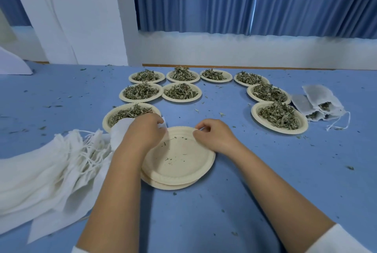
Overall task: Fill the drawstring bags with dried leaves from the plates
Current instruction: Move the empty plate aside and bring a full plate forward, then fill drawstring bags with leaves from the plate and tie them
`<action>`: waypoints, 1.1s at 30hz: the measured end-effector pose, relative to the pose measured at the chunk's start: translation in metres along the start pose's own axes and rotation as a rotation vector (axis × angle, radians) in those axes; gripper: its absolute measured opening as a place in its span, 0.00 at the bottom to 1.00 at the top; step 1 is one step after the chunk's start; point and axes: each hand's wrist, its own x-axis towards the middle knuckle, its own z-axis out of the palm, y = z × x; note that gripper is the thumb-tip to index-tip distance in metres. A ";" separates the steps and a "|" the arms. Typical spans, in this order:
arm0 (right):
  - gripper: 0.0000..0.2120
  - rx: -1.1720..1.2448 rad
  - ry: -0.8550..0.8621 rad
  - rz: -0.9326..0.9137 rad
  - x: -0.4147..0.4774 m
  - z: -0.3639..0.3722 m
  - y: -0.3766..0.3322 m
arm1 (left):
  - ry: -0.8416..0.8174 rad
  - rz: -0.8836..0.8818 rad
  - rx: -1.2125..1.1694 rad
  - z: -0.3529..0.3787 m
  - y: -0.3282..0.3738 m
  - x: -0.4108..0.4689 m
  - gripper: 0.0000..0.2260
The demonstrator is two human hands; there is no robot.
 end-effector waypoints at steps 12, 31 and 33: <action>0.07 -0.058 -0.104 0.002 0.004 -0.008 0.010 | 0.045 -0.137 -0.005 0.003 -0.014 0.005 0.25; 0.07 0.028 -0.210 -0.065 0.002 -0.030 0.026 | 0.115 -0.241 0.338 0.006 -0.014 0.007 0.17; 0.07 0.034 -0.209 -0.066 0.002 -0.030 0.027 | 0.119 -0.287 0.337 0.006 -0.016 0.007 0.17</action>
